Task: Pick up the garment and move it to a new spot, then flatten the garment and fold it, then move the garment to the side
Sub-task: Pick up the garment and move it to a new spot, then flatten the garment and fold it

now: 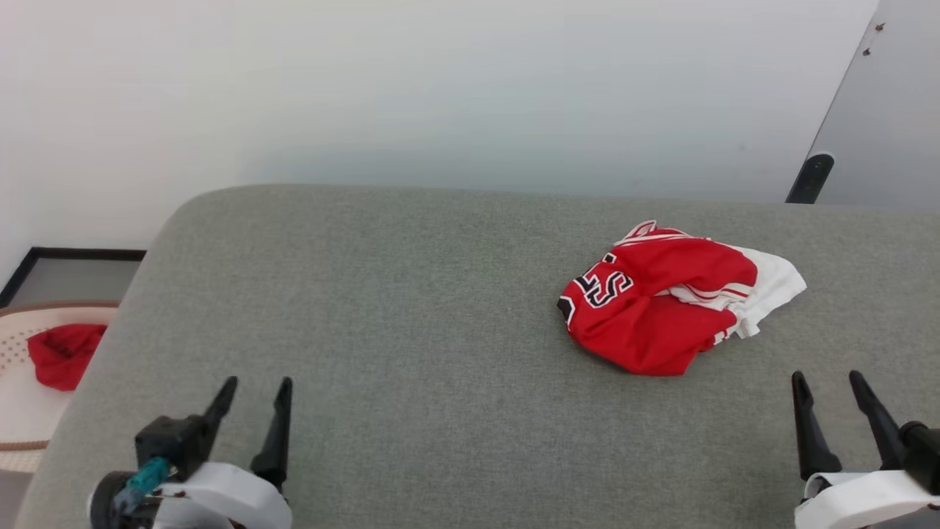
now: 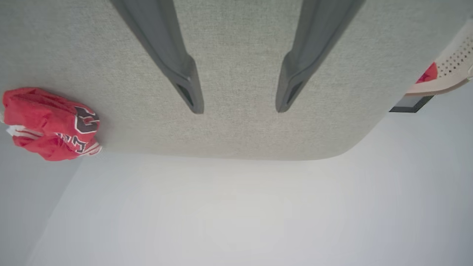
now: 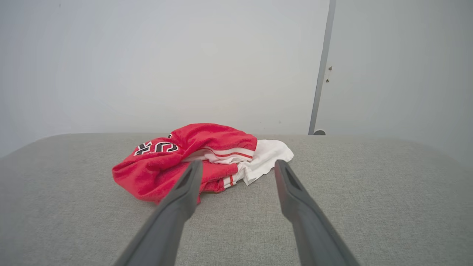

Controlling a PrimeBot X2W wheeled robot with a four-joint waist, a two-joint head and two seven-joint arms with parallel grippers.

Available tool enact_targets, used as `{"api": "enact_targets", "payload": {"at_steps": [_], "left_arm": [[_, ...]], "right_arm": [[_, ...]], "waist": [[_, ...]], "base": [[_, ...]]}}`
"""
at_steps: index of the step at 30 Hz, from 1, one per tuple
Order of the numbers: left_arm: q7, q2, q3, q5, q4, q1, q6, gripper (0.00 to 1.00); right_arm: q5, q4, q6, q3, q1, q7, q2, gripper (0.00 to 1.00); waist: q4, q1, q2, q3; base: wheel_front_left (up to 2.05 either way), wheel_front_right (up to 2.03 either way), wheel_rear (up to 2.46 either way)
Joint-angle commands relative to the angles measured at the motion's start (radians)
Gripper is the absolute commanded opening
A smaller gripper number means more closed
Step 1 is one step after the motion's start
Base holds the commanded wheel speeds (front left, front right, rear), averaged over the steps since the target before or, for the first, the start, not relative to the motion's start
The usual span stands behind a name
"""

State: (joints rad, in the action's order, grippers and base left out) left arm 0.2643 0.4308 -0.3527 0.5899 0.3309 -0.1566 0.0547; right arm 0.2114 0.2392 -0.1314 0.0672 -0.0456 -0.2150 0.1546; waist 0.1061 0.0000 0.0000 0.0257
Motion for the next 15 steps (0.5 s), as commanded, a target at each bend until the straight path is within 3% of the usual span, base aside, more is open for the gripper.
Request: {"api": "enact_targets", "payload": {"at_steps": [1, 8, 15], "left_arm": [[0.0, -0.008, 0.014, -0.022, -0.015, 0.015, 0.008, 1.0], [0.0, -0.056, 0.156, -0.185, -0.15, 0.11, -0.015, 1.0], [0.0, -0.119, 0.215, -0.228, -0.124, 0.164, -0.072, 1.0]], "right_arm": [[0.008, -0.004, 0.001, 0.007, -0.001, 0.002, 0.004, 1.0], [0.018, -0.02, 0.001, 0.018, -0.015, -0.002, 0.004, 1.0], [0.017, -0.009, 0.001, 0.002, 0.001, -0.006, -0.01, 1.0]], "waist": [[-0.007, 0.0, 0.0, 0.001], [-0.028, 0.0, 0.0, -0.001], [-0.041, 0.0, 0.0, -0.009]], "base": [[0.0, 0.0, 0.0], [0.0, 0.0, 0.0], [0.0, 0.0, 0.0]]}}
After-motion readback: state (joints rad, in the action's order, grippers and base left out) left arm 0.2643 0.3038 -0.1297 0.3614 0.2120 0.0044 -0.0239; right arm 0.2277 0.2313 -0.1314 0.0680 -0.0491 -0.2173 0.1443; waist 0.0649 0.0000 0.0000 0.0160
